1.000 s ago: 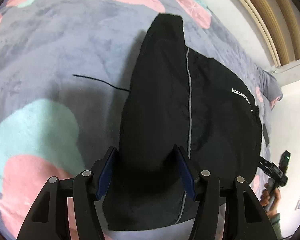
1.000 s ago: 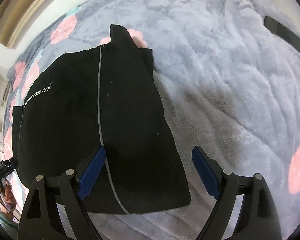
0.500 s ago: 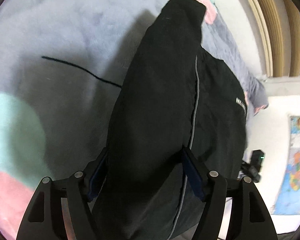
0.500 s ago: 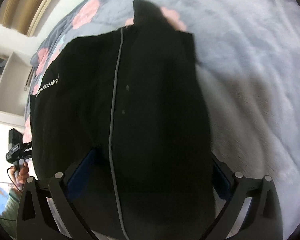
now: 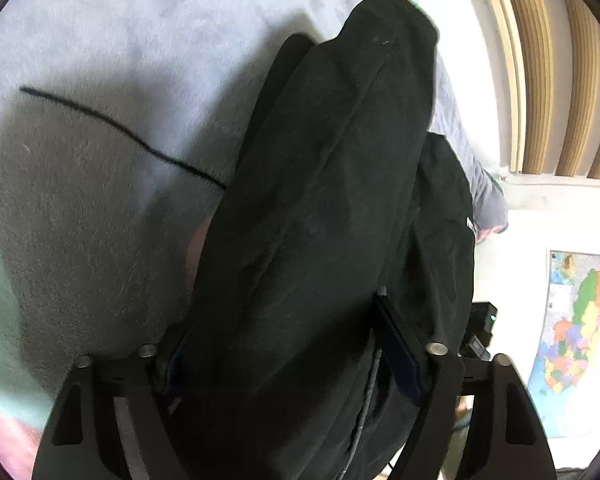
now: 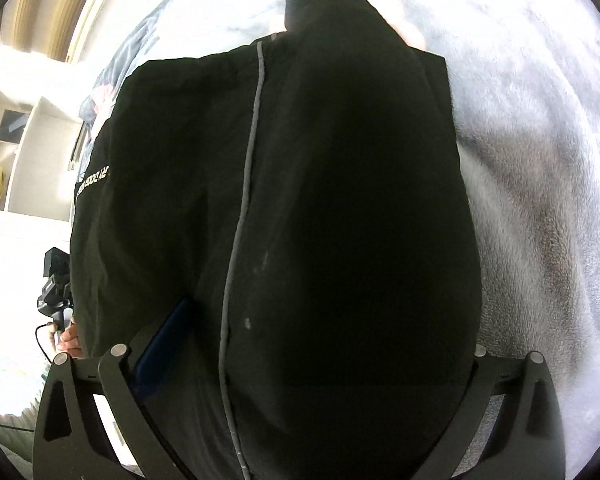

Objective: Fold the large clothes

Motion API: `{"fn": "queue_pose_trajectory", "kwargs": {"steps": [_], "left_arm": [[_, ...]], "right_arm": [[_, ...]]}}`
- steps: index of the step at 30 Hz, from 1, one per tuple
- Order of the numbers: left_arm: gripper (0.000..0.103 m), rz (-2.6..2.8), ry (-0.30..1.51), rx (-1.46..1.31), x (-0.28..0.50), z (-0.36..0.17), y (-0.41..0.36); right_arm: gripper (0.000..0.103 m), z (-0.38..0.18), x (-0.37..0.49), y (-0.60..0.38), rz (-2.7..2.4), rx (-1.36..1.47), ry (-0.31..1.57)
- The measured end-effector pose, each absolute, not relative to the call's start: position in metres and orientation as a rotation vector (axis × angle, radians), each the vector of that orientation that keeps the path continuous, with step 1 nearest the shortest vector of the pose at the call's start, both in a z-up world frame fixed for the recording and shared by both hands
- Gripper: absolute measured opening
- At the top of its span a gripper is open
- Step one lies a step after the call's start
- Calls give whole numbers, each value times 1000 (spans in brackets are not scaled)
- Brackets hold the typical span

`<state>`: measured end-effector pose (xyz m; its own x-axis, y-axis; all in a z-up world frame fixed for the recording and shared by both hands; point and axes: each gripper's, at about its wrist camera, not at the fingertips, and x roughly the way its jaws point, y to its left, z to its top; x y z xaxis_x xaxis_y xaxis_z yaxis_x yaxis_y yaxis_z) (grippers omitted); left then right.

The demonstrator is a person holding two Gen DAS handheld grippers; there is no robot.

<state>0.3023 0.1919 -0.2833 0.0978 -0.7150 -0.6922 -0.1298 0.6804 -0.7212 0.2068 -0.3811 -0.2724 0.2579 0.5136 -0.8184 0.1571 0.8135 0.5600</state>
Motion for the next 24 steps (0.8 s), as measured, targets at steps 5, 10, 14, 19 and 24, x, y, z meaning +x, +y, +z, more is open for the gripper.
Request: {"fn": "queue_pose_trajectory", "kwargs": {"steps": [5, 10, 14, 19, 24], "left_arm": [[35, -518, 1318, -712, 278, -252, 186], [32, -622, 1202, -734, 252, -203, 180], [32, -714, 1121, -720, 225, -160, 167], [32, -777, 1071, -659, 186, -117, 163], [32, -814, 1054, -640, 141, -95, 165]], "right_arm": [[72, -253, 191, -369, 234, 587, 1249], [44, -212, 175, -355, 210, 523, 1178], [38, -173, 160, -343, 208, 492, 1105], [35, -122, 127, -330, 211, 428, 1044], [35, -78, 70, -320, 196, 380, 1012]]}}
